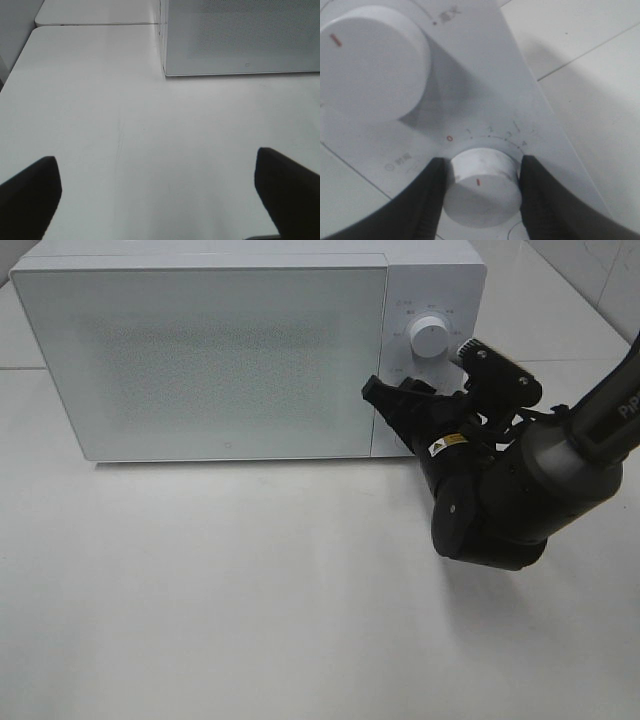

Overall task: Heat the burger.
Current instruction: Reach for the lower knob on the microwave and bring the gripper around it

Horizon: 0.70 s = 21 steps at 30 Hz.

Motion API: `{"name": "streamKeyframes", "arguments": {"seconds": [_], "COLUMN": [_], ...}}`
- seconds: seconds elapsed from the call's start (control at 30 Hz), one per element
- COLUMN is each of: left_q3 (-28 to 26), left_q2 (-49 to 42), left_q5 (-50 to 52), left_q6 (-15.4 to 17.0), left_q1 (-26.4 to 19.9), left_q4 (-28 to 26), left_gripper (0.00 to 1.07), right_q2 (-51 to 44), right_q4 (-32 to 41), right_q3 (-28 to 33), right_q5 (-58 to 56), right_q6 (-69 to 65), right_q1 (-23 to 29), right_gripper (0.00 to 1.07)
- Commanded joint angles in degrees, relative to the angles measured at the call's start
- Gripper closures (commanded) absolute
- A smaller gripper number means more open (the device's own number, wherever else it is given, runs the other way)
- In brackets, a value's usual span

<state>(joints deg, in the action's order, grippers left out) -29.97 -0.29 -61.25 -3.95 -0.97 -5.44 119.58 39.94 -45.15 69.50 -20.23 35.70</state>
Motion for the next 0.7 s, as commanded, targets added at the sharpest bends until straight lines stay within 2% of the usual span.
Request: {"name": "streamKeyframes", "arguments": {"seconds": [0.03,0.43,0.67,0.7], "left_q3": [0.1,0.1,0.1,0.1], "left_q2": [-0.9,-0.9,-0.9,-0.9], "left_q5": [-0.2,-0.2,-0.2,-0.2], "left_q6": [0.2,0.2,0.2,0.2], "left_q1": [-0.2,-0.2,-0.2,-0.2], "left_q4": [0.2,0.2,0.2,0.2], "left_gripper": [0.07,0.07,0.07,0.07], "right_q2": [-0.2,-0.2,-0.2,-0.2], "right_q4": [-8.1,-16.9,-17.4,-17.6], "right_q3": [-1.8,-1.8,-1.8,-1.8], "right_q5": [2.6,5.0,7.9,9.0], "right_q6": [-9.2,-41.5,-53.3,-59.6], "right_q1": [-0.3,-0.3,-0.3,-0.3], "right_gripper": [1.07,1.07,1.07,1.07]}}
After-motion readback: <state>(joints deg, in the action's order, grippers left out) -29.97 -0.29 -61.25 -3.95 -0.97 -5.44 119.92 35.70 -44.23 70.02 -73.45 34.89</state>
